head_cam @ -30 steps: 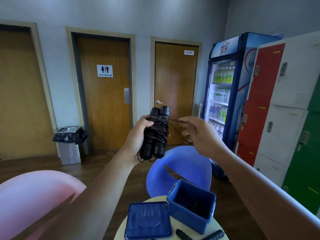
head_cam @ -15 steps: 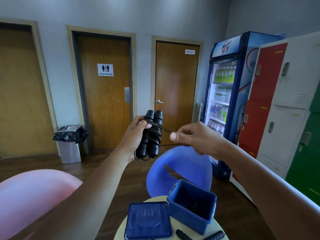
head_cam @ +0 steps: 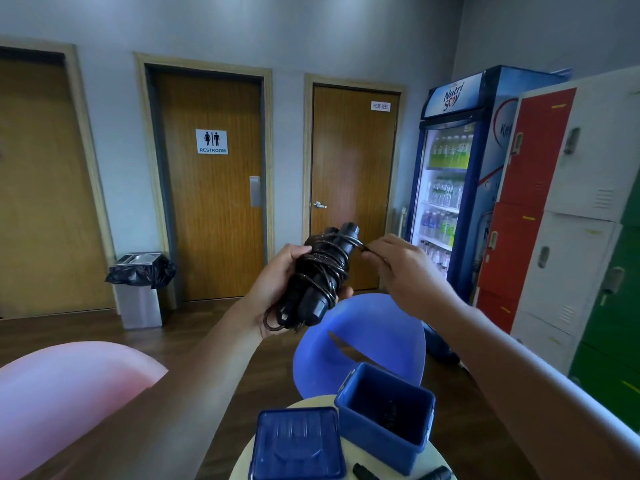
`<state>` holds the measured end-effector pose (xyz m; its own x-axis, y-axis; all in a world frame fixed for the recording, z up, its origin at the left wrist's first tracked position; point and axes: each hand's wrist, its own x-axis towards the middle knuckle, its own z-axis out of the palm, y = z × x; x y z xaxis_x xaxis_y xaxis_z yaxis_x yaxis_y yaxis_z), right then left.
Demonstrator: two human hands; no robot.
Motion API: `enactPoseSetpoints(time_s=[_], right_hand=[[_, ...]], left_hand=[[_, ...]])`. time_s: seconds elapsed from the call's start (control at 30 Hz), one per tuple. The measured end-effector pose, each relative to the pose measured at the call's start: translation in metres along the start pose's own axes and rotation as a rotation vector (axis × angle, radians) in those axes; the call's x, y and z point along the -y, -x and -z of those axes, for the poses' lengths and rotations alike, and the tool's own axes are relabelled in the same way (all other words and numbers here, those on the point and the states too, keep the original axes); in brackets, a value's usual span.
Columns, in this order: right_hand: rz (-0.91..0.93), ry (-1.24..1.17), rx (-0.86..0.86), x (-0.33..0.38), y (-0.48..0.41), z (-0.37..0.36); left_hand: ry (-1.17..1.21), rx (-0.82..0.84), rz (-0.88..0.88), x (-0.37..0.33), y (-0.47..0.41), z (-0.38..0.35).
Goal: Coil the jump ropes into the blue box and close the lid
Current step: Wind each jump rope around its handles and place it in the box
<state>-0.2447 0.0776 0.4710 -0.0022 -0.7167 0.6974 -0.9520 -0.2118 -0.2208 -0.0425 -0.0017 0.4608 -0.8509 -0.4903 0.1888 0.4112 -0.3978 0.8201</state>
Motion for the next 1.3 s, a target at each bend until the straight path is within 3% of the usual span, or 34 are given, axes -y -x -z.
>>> enactPoseSetpoints(time_s=[0.1,0.3,0.63,0.9,1.07,1.3], right_hand=[[0.089,-0.096,-0.179,0.016,0.010,-0.010],[0.164,-0.074,-0.336,0.016,0.019,-0.016],[-0.012,0.083,-0.289,0.021,0.020,-0.020],[-0.008,0.105,-0.251,0.032,0.017,-0.017],[0.082,0.023,-0.353,0.030,0.023,-0.019],[-0.004,-0.103,-0.323,0.033,0.023,-0.013]], left_hand=[[-0.034,0.062,0.048,0.000,-0.002,-0.003],[-0.189,0.063,0.074,-0.008,-0.004,0.003],[-0.492,-0.303,-0.032,-0.003,-0.007,-0.019],[-0.592,-0.097,0.007,0.000,-0.006,-0.013],[-0.632,-0.171,-0.053,-0.001,-0.007,-0.017],[-0.658,-0.229,-0.232,0.003,-0.005,-0.023]])
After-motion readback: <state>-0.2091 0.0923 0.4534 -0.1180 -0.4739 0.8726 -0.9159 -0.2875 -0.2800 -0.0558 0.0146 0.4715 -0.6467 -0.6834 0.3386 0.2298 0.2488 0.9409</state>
